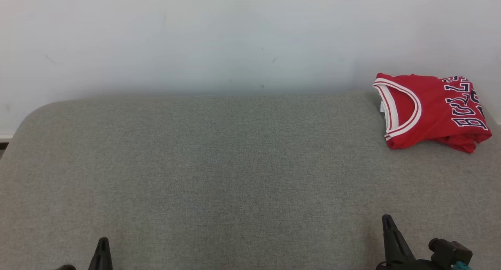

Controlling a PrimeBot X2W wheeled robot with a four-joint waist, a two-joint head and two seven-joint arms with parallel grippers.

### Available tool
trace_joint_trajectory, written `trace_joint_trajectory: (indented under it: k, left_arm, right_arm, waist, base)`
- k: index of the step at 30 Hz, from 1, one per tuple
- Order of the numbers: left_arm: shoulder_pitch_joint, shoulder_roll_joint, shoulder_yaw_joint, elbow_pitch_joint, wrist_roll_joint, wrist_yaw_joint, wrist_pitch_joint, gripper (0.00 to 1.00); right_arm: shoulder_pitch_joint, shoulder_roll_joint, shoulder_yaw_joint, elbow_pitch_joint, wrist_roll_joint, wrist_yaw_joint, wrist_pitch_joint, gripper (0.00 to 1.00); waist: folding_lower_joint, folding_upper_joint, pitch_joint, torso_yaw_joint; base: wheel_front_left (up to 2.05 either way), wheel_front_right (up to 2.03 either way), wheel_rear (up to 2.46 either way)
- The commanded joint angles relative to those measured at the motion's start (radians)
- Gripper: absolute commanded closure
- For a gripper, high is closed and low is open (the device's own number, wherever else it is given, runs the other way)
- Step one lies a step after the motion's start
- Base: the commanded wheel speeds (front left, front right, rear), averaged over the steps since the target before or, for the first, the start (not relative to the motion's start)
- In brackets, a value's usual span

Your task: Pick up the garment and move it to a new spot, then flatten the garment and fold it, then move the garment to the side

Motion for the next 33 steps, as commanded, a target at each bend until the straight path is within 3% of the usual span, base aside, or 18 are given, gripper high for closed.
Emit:
trace_joint_trajectory:
  k: [1,33]
  left_arm:
    - [-0.031,0.002,0.011,-0.008,-0.035,-0.009,0.003,1.0]
    - [-0.102,-0.053,0.074,0.052,-0.472,-0.1,0.078,1.0]
  right_arm:
    - [-0.025,0.001,-0.005,-0.018,0.039,0.0,0.006,1.0]
    - [-0.061,0.007,-0.03,-0.041,0.508,-0.001,0.119,1.0]
  waist:
    - [-0.0001,0.0,0.0,0.0]
    - [-0.0001,0.0,0.007,-0.006]
  base:
    - [0.0,0.0,0.0]
    - [0.0,0.0,0.0]
